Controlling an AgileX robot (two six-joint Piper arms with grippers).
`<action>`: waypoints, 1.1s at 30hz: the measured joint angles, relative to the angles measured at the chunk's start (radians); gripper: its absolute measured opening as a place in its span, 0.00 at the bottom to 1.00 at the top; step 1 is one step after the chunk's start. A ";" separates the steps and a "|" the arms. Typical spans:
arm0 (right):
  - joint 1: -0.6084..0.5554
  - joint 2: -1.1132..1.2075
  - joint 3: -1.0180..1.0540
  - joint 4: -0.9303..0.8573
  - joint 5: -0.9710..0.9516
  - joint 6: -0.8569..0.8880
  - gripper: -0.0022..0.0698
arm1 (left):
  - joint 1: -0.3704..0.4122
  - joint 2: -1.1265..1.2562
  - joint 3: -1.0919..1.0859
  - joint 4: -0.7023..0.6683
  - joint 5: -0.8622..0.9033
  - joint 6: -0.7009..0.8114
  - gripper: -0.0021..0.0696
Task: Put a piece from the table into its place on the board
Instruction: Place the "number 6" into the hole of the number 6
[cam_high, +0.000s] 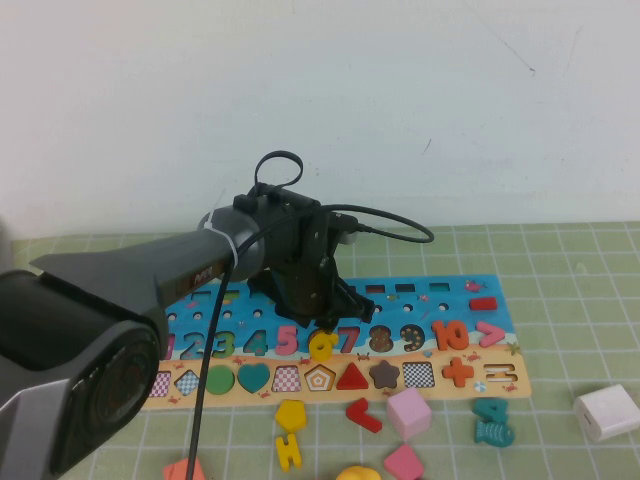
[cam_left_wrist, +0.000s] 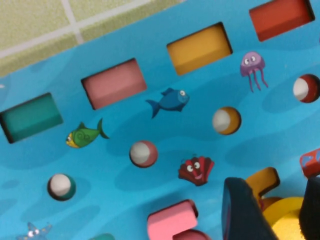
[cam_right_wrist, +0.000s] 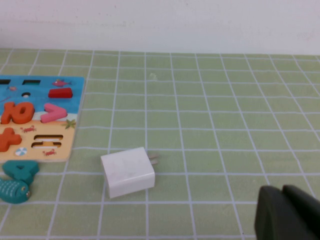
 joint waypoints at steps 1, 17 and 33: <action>0.000 0.000 0.000 0.000 0.000 0.000 0.03 | 0.000 0.000 0.000 0.008 0.000 0.000 0.36; 0.000 0.000 0.000 0.000 0.000 0.000 0.03 | 0.000 -0.083 -0.002 -0.003 0.275 0.559 0.50; 0.000 0.000 0.000 0.000 0.000 0.000 0.03 | 0.000 -0.048 -0.002 -0.102 0.159 0.671 0.78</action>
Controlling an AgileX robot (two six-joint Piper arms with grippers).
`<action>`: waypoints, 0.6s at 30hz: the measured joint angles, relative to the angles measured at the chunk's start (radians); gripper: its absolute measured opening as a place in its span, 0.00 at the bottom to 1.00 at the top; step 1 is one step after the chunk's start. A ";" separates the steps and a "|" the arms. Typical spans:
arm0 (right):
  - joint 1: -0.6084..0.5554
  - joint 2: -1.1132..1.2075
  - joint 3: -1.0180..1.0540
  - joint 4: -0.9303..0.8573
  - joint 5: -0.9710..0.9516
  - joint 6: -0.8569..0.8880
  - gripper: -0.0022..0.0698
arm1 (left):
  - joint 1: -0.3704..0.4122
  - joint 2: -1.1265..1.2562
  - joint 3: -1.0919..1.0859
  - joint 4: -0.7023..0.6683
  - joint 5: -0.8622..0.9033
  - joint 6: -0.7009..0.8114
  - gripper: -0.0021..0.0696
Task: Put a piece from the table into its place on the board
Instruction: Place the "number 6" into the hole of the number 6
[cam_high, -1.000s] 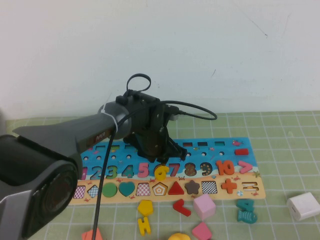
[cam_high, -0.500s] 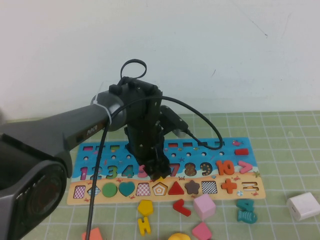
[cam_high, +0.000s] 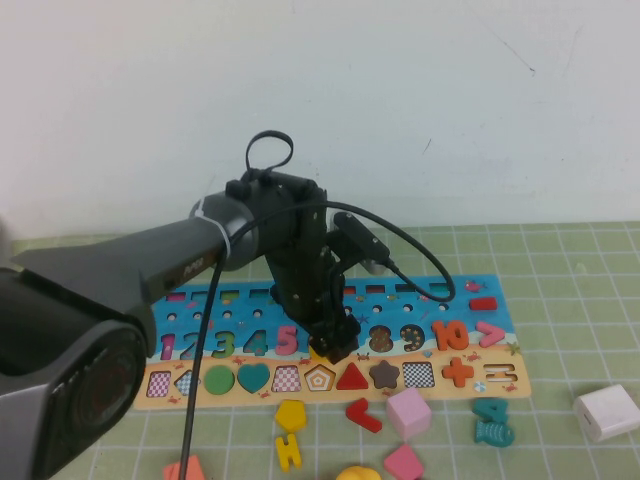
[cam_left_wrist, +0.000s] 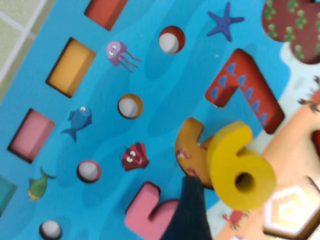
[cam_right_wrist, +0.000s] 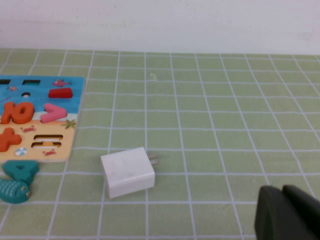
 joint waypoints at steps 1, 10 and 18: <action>0.000 0.000 0.000 0.000 0.000 0.000 0.03 | 0.000 0.006 0.000 0.000 -0.005 0.000 0.78; 0.000 0.000 0.000 0.000 0.000 0.000 0.03 | 0.000 0.040 0.000 0.002 -0.054 0.000 0.78; 0.000 0.000 0.000 0.000 0.000 0.000 0.03 | 0.000 0.063 0.000 0.002 -0.055 0.000 0.66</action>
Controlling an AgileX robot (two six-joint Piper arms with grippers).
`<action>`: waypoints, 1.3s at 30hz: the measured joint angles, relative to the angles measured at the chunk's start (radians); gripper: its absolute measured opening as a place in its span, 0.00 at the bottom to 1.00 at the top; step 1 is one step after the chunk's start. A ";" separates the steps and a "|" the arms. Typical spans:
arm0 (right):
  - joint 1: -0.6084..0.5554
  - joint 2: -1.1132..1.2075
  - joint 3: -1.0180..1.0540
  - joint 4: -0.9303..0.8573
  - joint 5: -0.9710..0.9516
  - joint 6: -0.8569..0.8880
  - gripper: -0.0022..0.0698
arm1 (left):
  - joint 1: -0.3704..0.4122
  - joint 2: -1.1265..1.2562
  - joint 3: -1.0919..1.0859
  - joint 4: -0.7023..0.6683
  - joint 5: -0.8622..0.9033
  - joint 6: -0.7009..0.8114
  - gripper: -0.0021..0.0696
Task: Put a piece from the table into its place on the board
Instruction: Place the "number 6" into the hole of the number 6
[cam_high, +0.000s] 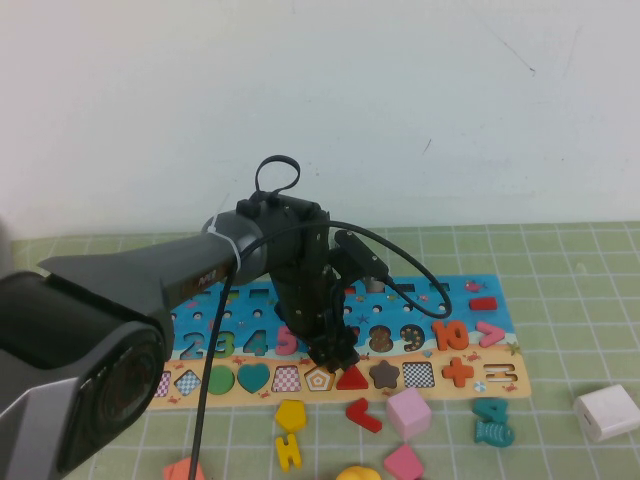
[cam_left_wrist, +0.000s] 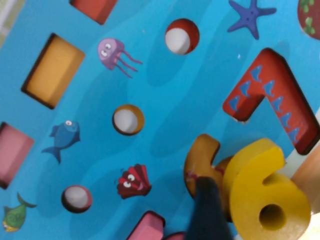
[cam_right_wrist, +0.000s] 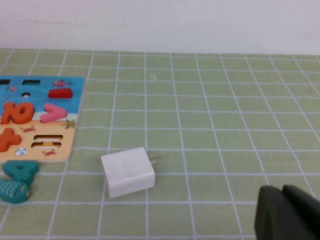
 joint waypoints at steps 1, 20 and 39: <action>0.000 0.000 0.000 0.000 0.000 0.000 0.03 | 0.000 0.002 0.000 0.000 0.000 0.000 0.62; 0.000 0.000 0.000 0.000 0.000 0.000 0.03 | 0.000 0.002 0.000 0.047 0.000 -0.290 0.41; 0.000 0.000 0.000 0.000 0.000 0.000 0.03 | -0.002 0.002 -0.003 0.156 0.000 -0.628 0.41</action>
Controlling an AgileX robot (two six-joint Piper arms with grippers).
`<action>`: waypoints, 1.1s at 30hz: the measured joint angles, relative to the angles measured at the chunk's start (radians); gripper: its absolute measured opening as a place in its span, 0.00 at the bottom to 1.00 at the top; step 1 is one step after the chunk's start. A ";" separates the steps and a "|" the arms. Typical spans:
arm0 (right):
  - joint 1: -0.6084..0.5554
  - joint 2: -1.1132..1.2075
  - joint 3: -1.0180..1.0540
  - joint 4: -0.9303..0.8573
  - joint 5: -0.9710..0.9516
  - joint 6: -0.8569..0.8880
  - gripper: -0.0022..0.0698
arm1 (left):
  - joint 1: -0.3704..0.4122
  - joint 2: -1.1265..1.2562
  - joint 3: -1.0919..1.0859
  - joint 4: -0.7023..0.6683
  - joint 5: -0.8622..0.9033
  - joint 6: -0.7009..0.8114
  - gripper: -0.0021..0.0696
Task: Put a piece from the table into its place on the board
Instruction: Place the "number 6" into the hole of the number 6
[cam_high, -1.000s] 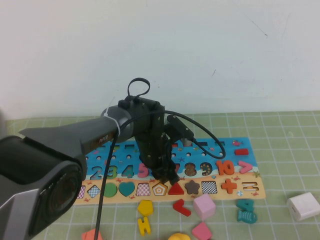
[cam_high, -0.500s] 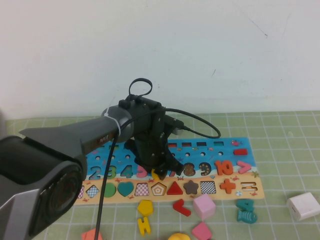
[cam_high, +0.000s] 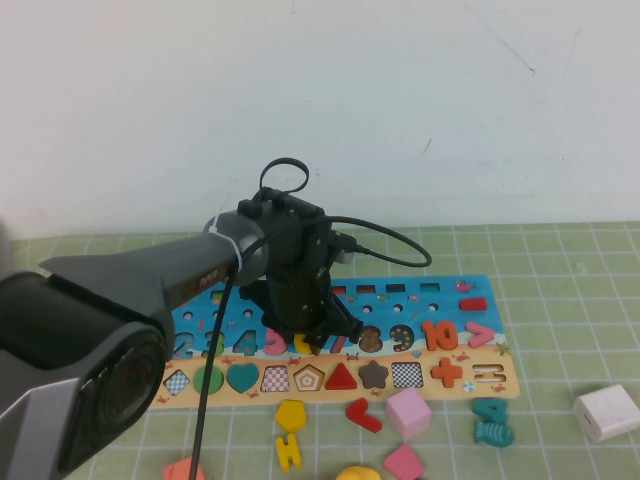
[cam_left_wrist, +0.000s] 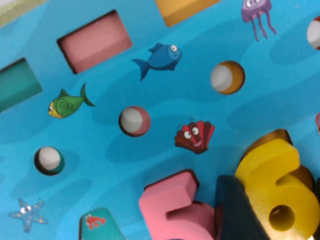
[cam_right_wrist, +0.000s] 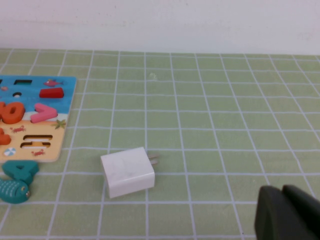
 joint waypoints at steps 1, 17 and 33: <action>0.000 0.000 0.000 0.000 0.000 0.000 0.03 | 0.000 0.000 0.000 0.000 0.000 -0.002 0.41; 0.000 0.000 0.000 0.000 0.000 0.000 0.03 | 0.000 0.002 0.000 0.004 -0.005 -0.004 0.42; 0.000 0.000 0.000 0.000 0.000 0.000 0.03 | 0.000 0.002 0.000 -0.001 -0.007 -0.004 0.52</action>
